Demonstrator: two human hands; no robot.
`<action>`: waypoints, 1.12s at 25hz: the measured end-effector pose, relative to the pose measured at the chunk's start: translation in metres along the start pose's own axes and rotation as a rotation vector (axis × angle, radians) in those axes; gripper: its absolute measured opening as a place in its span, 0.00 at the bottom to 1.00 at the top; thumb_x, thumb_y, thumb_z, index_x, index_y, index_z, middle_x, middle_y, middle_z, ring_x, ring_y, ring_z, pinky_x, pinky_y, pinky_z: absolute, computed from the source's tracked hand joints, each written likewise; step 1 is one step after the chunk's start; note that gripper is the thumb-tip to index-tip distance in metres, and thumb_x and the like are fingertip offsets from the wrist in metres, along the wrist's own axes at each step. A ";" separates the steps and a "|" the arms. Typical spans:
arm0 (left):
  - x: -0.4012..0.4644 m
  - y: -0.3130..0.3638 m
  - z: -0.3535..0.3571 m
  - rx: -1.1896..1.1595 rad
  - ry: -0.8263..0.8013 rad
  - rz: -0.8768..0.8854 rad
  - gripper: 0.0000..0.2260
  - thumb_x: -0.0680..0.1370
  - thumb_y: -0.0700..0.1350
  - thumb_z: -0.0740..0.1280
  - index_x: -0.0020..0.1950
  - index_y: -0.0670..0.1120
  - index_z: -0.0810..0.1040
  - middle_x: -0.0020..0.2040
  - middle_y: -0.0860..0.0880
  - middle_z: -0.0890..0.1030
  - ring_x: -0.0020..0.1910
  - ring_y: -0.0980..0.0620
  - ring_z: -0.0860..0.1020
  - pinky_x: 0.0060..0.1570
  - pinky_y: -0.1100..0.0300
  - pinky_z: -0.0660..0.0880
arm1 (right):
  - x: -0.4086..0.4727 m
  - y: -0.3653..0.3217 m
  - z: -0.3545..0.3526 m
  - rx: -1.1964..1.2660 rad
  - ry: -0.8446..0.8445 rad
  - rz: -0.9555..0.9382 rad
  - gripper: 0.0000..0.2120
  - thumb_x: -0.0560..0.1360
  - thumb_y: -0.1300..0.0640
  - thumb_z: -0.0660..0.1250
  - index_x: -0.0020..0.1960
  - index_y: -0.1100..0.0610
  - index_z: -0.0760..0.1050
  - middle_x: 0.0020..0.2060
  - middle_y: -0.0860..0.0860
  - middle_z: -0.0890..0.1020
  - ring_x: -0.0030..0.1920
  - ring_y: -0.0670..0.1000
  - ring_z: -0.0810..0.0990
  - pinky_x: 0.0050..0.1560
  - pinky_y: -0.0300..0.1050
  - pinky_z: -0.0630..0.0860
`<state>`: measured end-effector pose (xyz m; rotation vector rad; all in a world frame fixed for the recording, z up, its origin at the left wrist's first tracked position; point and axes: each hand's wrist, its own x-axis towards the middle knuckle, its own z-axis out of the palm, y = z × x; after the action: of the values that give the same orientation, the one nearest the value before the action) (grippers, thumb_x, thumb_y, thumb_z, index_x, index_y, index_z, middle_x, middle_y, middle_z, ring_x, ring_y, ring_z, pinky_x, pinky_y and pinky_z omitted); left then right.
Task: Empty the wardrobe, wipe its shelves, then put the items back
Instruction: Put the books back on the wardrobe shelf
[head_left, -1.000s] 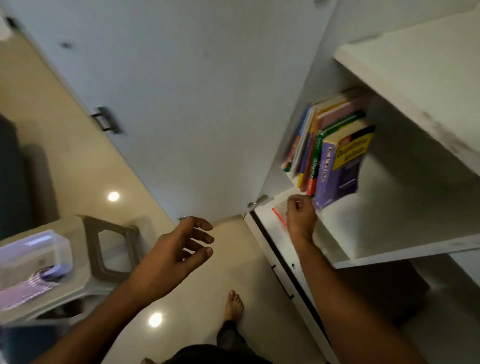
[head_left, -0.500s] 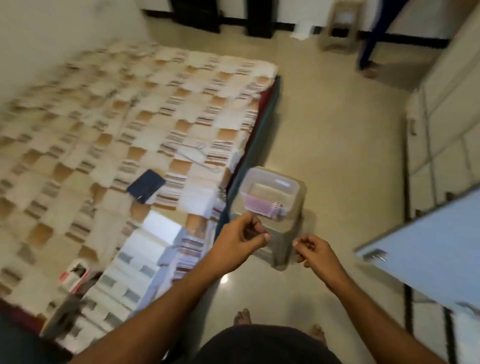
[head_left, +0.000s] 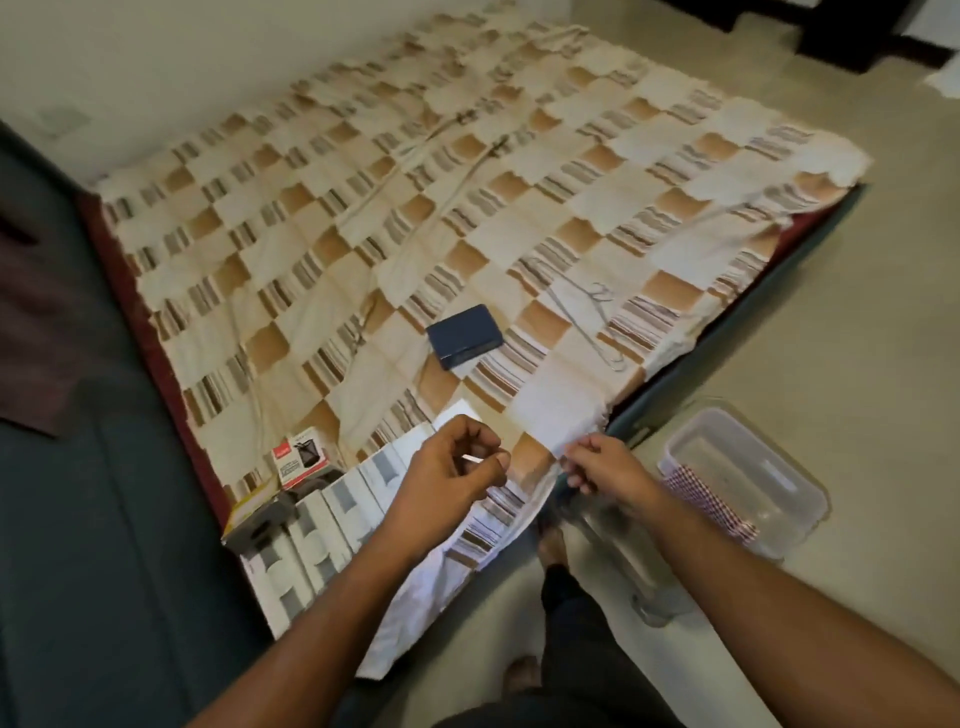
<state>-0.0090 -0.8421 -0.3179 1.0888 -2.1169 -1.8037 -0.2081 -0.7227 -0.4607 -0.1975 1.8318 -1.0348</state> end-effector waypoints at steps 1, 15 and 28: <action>0.009 -0.001 -0.008 -0.010 0.038 -0.030 0.05 0.79 0.42 0.70 0.53 0.46 0.77 0.49 0.47 0.84 0.44 0.49 0.85 0.43 0.61 0.80 | 0.027 -0.010 0.006 0.033 -0.006 0.038 0.04 0.80 0.58 0.67 0.49 0.59 0.77 0.40 0.58 0.80 0.33 0.50 0.76 0.29 0.41 0.71; 0.157 -0.029 -0.051 -0.209 0.376 -0.449 0.09 0.76 0.43 0.71 0.54 0.44 0.78 0.48 0.47 0.86 0.46 0.46 0.85 0.47 0.51 0.82 | 0.373 -0.107 0.091 0.288 0.033 0.336 0.29 0.74 0.41 0.71 0.66 0.59 0.74 0.51 0.54 0.77 0.45 0.51 0.75 0.44 0.44 0.77; 0.139 -0.025 -0.052 -0.239 0.396 -0.592 0.09 0.77 0.42 0.70 0.56 0.42 0.77 0.50 0.44 0.86 0.48 0.45 0.85 0.48 0.49 0.79 | 0.367 -0.125 0.120 0.505 -0.135 0.343 0.25 0.71 0.51 0.78 0.62 0.62 0.75 0.56 0.59 0.82 0.52 0.54 0.84 0.47 0.44 0.84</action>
<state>-0.0705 -0.9676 -0.3727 1.9478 -1.3995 -1.7815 -0.3324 -1.0673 -0.6356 0.3319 1.3699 -1.1647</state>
